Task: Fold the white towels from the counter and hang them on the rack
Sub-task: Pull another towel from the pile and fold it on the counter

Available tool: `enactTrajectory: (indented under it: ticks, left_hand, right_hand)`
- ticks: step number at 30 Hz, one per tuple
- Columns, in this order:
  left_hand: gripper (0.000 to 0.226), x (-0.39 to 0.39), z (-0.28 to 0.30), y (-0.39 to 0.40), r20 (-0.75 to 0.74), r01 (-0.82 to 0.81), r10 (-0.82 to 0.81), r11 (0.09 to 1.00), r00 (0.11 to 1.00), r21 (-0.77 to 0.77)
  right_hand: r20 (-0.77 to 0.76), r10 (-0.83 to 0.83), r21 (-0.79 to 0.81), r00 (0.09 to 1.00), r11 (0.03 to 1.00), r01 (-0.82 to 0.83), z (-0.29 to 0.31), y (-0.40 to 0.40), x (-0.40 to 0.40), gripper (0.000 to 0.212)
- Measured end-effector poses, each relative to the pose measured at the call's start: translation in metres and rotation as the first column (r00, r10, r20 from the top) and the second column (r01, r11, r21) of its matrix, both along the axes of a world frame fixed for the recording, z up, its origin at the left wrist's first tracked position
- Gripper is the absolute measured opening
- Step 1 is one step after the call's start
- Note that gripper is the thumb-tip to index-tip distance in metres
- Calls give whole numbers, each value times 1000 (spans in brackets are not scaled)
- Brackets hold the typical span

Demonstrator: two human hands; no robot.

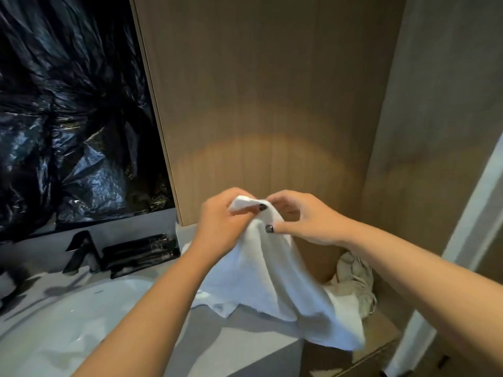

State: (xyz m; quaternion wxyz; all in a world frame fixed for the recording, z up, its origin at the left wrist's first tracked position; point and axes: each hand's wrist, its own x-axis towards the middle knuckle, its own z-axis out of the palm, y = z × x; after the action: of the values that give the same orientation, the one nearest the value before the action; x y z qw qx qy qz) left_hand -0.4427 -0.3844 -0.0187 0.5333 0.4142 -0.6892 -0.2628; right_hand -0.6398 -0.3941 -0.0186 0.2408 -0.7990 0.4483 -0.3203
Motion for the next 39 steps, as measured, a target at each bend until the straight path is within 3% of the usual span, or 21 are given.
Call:
enactTrajectory:
  ticks: [2, 6, 10, 13, 15, 19, 22, 25, 26, 28, 31, 35, 37, 39]
  left_hand:
    - [15, -4, -3, -1, -37, -27, 28, 999, 999, 18]
    - [21, 7, -19, -5, -70, -140, 143, 989, 987, 48]
    - [18, 21, -56, 2, -77, 32, -14, 972, 997, 234]
    - [15, 29, -99, 6, 120, 143, -198, 922, 973, 360]
    - [7, 29, -131, 6, 267, 132, -252, 908, 930, 398]
    - [19, 24, -189, 19, 285, 13, -179, 865, 942, 501]
    - [26, 14, -211, 33, 258, 5, -130, 900, 957, 435]
    - [19, 4, -209, 36, 197, 70, -162, 913, 967, 403]
    - [19, 3, -205, 34, 230, 99, -199, 918, 953, 384]
    - [29, 3, -196, 28, 370, 163, -283, 932, 885, 324]
    - [38, -1, -175, 29, 556, 224, -349, 933, 755, 281]
    - [37, -7, -148, 33, 703, 195, -237, 971, 671, 141]
    - [29, -2, -140, 32, 715, 135, -161, 986, 680, 93]
    - [21, 3, -130, 40, 622, 55, -112, 992, 775, 110]
  right_hand:
    - [119, 19, 8, 993, 1000, -20, 0, 4, 15, 18]
    - [247, -76, 37, 966, 997, 69, -6, 6, 30, 12]
    - [406, -240, 34, 882, 968, 247, -1, -2, 25, 25]
    - [413, -255, -45, 874, 953, 299, 10, 0, 16, 27]
    - [389, -296, -115, 873, 924, 365, 11, 8, 7, 22]
    - [368, -464, -146, 806, 827, 543, -14, 36, -26, 22]
    - [299, -569, -98, 766, 780, 618, -53, 70, -59, 21]
    - [9, -552, 100, 834, 830, 549, -89, 107, -94, 51]
    - [-98, -529, 130, 843, 833, 538, -99, 119, -105, 60]
    - [-190, -568, 107, 801, 799, 592, -114, 140, -124, 55]
    - [-68, -728, -12, 682, 684, 729, -121, 162, -141, 29]
    - [98, -766, -97, 636, 628, 772, -106, 169, -143, 33]
    - [119, -788, -146, 604, 588, 796, -95, 170, -152, 27]
    - [114, -800, -187, 589, 564, 804, -82, 179, -168, 27]
